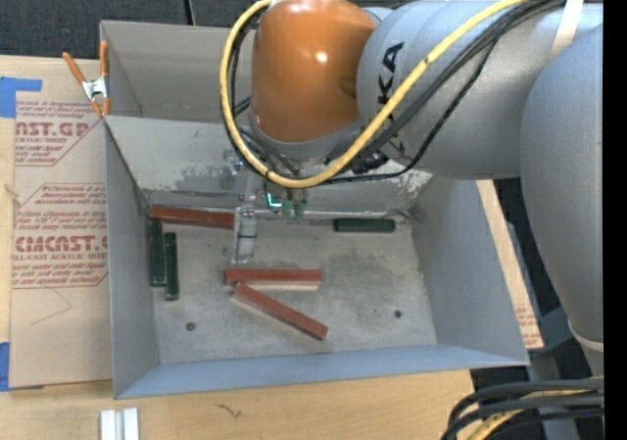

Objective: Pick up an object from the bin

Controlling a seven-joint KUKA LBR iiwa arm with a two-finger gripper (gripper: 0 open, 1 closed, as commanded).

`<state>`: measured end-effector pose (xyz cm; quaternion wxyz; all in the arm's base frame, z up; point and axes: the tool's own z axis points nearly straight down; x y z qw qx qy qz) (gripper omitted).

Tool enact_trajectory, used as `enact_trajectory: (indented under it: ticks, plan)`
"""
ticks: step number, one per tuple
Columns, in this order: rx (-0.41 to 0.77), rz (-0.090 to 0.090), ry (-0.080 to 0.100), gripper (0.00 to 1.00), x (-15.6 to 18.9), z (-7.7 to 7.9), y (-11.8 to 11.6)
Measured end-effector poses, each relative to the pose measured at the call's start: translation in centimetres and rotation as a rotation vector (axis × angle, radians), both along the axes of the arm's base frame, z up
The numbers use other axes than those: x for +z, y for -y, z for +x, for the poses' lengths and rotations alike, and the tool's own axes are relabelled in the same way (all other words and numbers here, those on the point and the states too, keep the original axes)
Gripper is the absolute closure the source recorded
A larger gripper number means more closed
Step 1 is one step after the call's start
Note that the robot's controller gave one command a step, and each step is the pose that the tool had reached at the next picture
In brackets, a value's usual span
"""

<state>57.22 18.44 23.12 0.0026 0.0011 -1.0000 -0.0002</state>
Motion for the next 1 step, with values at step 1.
enact_trajectory:
  ticks: [1]
  plan:
    - [0.25,-0.001,-0.002,0.0,-15.27,-4.57,3.5]
